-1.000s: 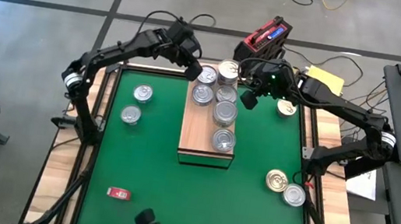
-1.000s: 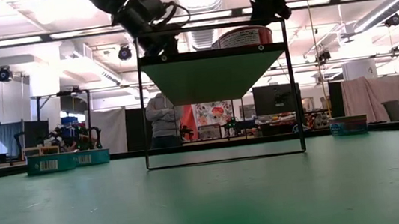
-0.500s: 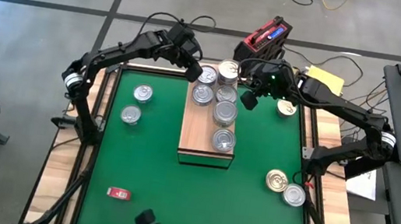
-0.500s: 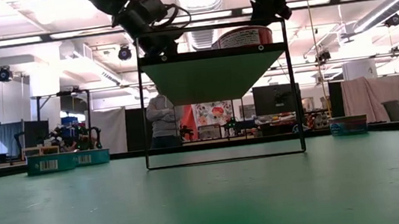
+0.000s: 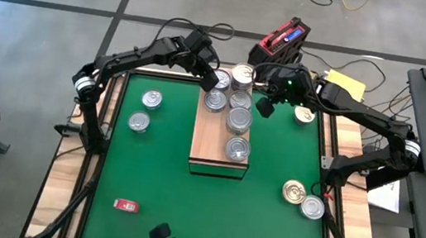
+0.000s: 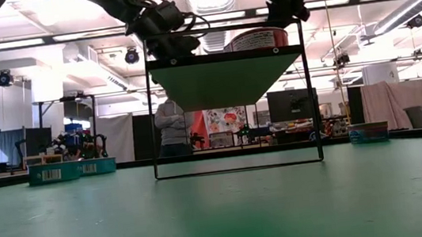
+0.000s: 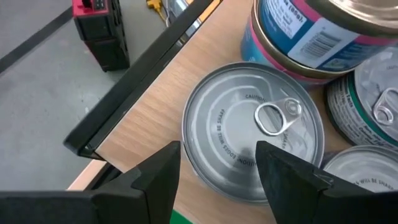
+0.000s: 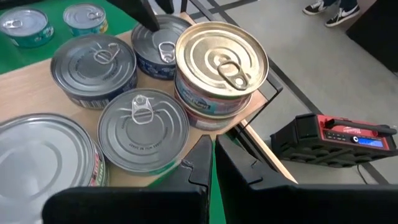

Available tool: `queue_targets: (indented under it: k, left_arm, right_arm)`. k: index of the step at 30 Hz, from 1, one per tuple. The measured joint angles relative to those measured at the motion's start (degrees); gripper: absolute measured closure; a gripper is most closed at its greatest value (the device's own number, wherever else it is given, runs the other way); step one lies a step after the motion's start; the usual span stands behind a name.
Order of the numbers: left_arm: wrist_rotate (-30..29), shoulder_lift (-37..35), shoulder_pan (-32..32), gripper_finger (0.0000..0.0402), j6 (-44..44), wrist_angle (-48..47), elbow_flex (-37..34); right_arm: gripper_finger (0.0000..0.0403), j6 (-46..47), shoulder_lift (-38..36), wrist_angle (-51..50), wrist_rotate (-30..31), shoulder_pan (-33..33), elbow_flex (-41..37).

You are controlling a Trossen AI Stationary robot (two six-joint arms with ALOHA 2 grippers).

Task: Stack canned seafood by type on shelf
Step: Stack the blue tuna can on top of the blue tuna can on the shelf

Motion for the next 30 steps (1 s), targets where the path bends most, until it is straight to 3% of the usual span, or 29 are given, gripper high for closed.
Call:
queue_targets:
  k: [12,30]
  left_arm:
    - [0.12,1.00,0.00,0.0219,0.01,0.05,0.13]
    - [-2.27,1.00,0.02,0.0316,0.33,-0.16,0.20]
  right_arm:
    - [0.0390,-0.06,0.00,-0.15,0.00,0.00,0.00]
    - [0.0390,-0.10,0.00,-0.29,0.00,0.00,0.00]
